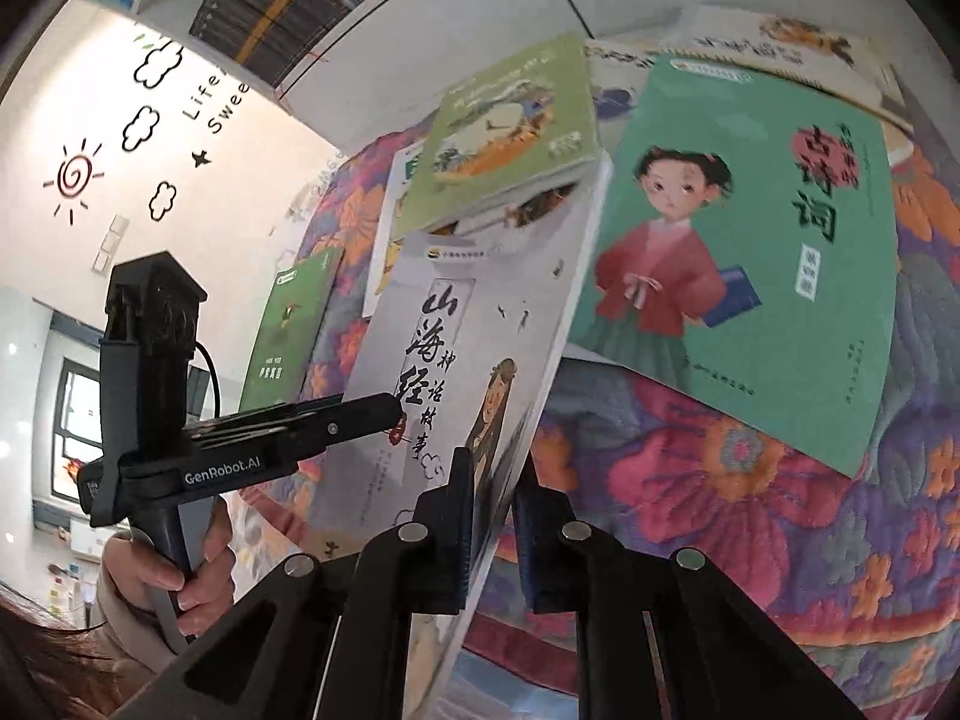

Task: Organize books

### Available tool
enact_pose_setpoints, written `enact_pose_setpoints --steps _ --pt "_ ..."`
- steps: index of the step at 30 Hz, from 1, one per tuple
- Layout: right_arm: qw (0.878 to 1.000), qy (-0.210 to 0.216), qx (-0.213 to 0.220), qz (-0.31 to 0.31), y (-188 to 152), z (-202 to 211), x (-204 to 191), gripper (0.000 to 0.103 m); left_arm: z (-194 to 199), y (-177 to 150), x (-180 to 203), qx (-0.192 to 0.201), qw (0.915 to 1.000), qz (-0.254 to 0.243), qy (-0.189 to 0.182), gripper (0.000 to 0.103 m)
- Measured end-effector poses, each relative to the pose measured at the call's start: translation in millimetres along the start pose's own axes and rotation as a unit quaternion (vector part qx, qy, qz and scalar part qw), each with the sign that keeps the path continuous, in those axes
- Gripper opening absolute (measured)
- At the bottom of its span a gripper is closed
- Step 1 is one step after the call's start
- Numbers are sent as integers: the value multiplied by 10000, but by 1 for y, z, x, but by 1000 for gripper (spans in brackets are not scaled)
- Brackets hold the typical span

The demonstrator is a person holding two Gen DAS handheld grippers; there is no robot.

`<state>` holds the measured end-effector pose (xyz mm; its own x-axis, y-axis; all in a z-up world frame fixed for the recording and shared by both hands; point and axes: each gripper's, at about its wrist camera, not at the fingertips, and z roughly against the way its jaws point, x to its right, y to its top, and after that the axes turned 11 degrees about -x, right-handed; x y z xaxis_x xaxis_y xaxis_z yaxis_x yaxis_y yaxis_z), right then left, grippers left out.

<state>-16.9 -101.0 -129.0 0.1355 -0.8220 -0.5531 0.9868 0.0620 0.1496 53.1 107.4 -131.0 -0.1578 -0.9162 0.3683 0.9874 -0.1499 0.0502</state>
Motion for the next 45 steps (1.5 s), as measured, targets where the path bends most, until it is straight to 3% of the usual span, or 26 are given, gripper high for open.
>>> enact_pose_setpoints --steps 9,18,32,45 --pt "9997 -34 197 148 8 2 -35 13 30 2 -32 173 9998 -62 -76 34" --pt "9986 -69 333 406 31 -12 -96 13 69 6 -77 465 9989 -61 -72 34" --pt "9965 127 382 738 74 -54 -177 13 122 8 -160 853 9962 170 -27 34" --pt "9950 275 220 933 99 -102 -225 13 139 3 -225 1004 9933 569 80 34"
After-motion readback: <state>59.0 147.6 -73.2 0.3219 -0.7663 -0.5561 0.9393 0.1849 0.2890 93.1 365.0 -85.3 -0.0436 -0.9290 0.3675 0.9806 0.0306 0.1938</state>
